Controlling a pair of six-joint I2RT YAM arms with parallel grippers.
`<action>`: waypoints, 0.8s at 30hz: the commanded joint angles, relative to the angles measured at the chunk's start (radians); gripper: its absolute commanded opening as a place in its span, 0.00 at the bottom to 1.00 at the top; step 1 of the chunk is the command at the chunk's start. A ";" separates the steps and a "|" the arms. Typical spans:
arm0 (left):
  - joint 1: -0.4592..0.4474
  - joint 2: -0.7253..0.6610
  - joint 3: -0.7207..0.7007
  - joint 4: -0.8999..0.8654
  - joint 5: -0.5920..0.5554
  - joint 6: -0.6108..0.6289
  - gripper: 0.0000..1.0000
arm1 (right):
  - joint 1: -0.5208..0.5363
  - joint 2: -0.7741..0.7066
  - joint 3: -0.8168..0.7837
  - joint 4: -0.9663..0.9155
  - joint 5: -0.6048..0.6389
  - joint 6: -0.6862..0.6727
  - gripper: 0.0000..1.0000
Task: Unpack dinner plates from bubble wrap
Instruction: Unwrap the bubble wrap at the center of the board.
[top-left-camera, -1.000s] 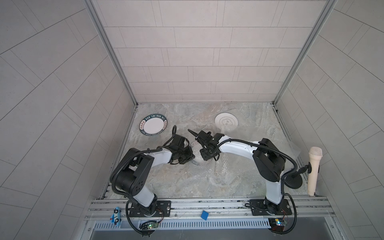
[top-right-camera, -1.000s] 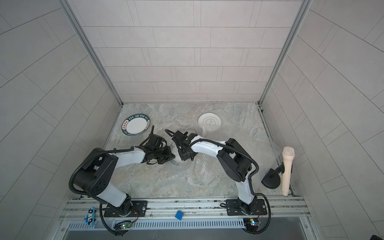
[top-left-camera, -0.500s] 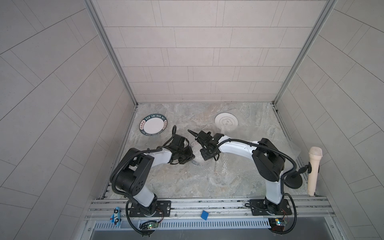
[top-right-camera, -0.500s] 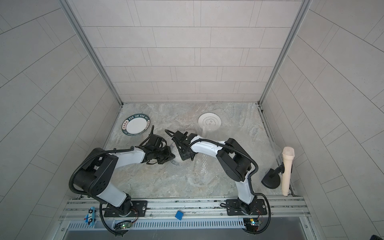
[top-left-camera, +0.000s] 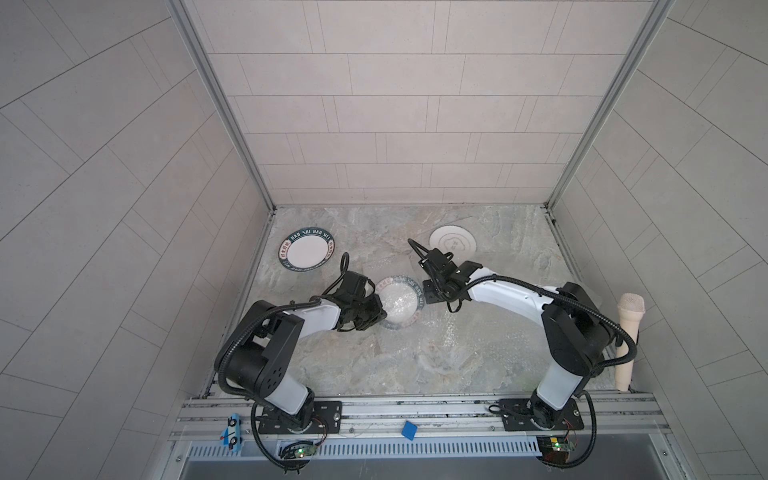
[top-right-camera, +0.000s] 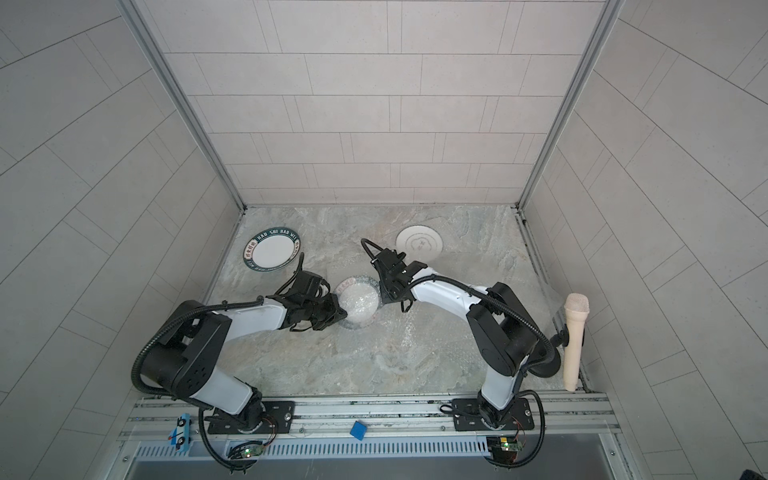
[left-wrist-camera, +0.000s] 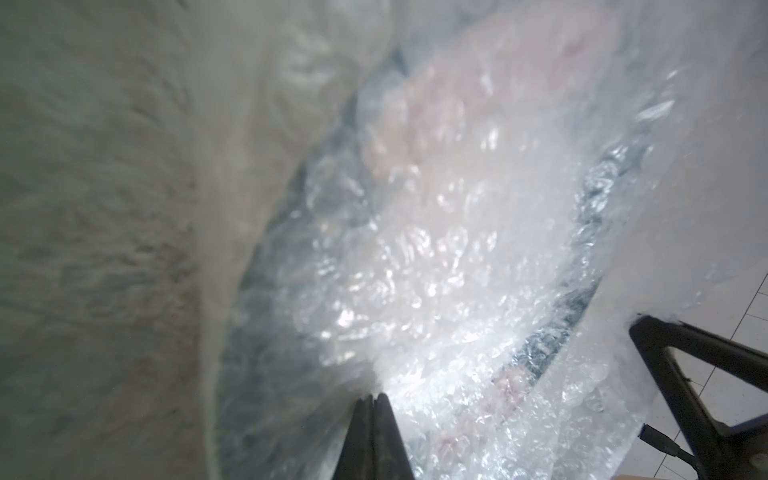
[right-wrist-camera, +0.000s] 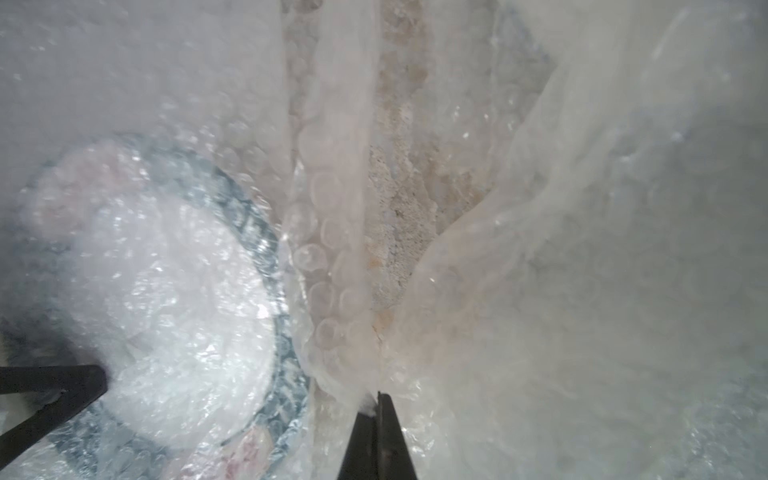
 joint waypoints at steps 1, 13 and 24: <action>0.014 0.044 -0.051 -0.157 -0.096 0.005 0.00 | -0.021 -0.072 -0.059 0.011 0.038 0.057 0.00; 0.025 0.086 -0.015 -0.103 -0.017 0.022 0.00 | -0.052 -0.141 -0.075 0.011 0.009 0.046 0.53; 0.027 0.102 -0.011 -0.071 0.019 0.025 0.00 | -0.019 -0.122 0.056 0.001 -0.207 -0.074 0.61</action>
